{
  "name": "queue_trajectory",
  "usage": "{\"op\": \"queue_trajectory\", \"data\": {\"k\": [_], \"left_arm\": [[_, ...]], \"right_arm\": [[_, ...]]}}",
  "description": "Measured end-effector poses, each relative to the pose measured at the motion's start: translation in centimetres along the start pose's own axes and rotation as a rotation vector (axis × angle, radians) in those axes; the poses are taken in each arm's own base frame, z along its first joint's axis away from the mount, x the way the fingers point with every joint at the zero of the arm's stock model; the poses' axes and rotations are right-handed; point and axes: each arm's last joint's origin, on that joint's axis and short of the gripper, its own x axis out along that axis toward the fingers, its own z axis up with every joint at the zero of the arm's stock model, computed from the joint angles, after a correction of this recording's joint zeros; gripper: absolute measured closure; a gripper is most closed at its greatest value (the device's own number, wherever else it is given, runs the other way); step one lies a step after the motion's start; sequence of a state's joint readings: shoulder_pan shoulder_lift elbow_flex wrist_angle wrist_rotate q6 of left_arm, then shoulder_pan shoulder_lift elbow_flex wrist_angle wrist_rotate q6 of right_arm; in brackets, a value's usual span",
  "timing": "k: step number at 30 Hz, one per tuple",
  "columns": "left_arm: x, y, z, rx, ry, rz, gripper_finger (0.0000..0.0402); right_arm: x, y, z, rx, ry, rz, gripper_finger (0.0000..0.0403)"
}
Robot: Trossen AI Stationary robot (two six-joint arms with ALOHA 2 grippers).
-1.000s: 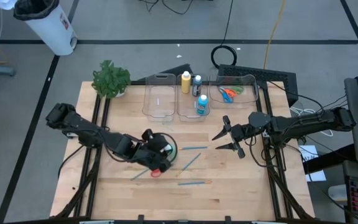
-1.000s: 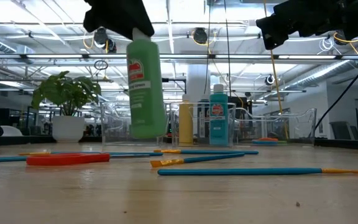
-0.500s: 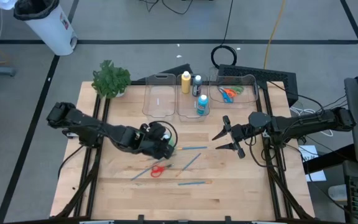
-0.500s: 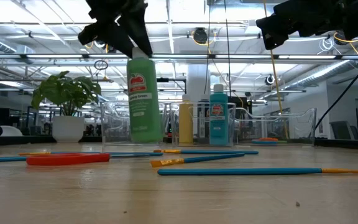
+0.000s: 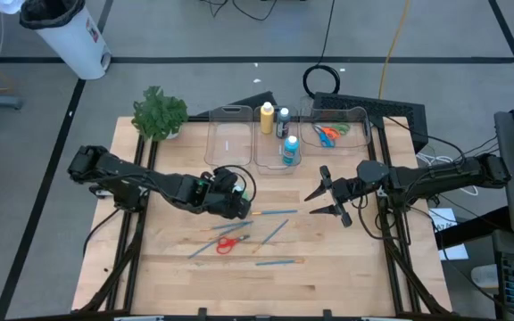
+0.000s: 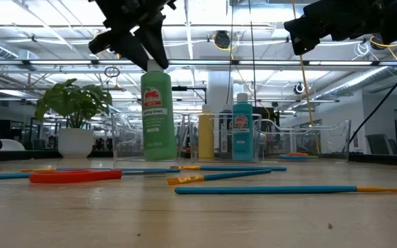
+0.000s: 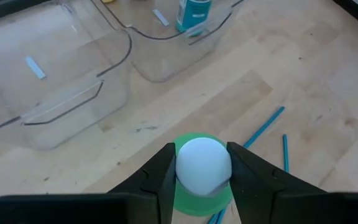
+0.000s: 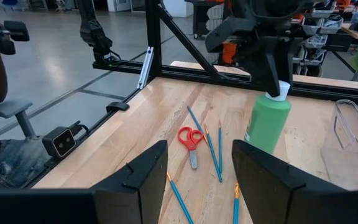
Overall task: Pick & Place Paint Supplies
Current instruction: Put the green paint bottle into the middle transparent bin
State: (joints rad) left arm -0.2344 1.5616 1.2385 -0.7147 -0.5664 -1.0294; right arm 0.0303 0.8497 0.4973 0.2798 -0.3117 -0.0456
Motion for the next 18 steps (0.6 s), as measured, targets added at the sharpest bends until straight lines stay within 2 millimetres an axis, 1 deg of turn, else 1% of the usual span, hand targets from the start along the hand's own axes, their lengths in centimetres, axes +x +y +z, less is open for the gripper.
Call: {"op": "queue_trajectory", "data": {"k": [18], "left_arm": [[-0.01,-0.04,-0.08,0.015,0.022,-0.013,0.0277]], "right_arm": [[0.0,0.0,0.0,0.0,0.0,0.0,0.0232]]}}
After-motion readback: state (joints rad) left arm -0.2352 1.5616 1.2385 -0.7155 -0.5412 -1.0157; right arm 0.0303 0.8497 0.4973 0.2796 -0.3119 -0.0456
